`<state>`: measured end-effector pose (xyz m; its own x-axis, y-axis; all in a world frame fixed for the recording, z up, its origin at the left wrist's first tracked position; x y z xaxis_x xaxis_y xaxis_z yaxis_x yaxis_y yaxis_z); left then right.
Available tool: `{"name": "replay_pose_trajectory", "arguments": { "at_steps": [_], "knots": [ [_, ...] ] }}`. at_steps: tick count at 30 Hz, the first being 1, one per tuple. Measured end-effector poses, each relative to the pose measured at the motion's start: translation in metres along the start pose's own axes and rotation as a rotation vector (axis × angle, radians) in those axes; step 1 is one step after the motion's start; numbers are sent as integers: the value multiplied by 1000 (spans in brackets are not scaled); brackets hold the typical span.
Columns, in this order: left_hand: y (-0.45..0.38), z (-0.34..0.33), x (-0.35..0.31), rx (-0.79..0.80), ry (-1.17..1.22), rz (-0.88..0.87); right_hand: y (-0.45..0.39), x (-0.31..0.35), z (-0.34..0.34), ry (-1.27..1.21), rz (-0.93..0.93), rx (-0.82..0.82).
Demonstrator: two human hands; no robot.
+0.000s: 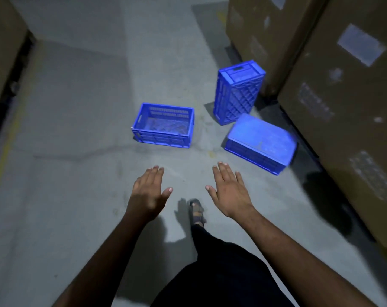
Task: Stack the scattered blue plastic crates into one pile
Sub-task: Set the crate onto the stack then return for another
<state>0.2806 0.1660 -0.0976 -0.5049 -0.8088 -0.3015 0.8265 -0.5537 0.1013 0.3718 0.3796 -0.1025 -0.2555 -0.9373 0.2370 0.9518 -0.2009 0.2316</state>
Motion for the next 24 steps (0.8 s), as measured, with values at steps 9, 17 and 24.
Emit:
{"name": "replay_pose_trajectory", "arguments": {
  "at_steps": [9,17,24],
  "knots": [
    [-150,112,180,-126,-137,194,-267,141,45,105,289,35],
    [-248,139,373,-171,8,399,-498,293,40,224,394,45],
    [-392,204,522,-6,-43,245,-657,365,38,162,193,76]
  ]
}}
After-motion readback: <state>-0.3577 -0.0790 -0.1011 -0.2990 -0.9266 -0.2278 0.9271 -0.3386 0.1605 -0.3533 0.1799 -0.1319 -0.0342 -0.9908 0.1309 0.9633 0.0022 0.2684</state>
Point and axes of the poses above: each hand's wrist, its own y-axis away from the middle knuckle, its own z-axis out of the back of the hand, x = y × z, the point moved 10 cm from there along -y, towards the middle knuckle, and after that the axes turned 2 degrees about x, right-handed, at the moved point
